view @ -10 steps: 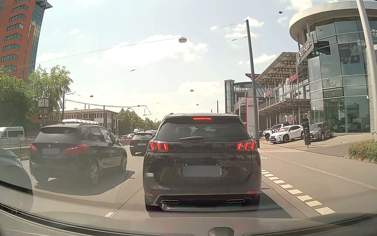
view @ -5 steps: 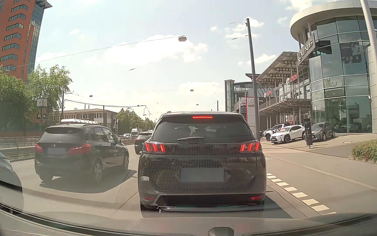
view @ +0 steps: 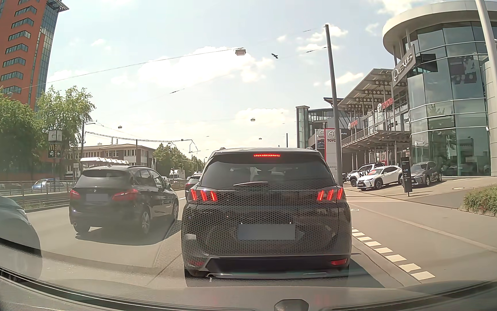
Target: Follow the waypoints while adhering to traffic rules and regulations
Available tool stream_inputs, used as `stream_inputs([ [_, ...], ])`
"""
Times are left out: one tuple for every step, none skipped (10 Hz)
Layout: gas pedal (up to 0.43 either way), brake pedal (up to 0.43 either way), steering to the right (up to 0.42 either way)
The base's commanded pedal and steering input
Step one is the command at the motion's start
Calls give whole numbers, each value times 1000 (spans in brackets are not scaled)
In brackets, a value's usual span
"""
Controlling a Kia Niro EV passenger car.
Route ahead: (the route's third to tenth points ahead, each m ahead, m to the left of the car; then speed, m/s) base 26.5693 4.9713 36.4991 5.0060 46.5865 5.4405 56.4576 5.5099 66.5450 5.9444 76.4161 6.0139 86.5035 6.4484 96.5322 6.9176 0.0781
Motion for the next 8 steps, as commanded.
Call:
stream_inputs([
  [0, 250, 1],
  [0, 256, 1],
  [0, 256, 1],
  [0, 256, 1],
  [0, 256, 1],
  [0, 256, 0],
  [0, 256, 0],
  [0, 256, 0],
])
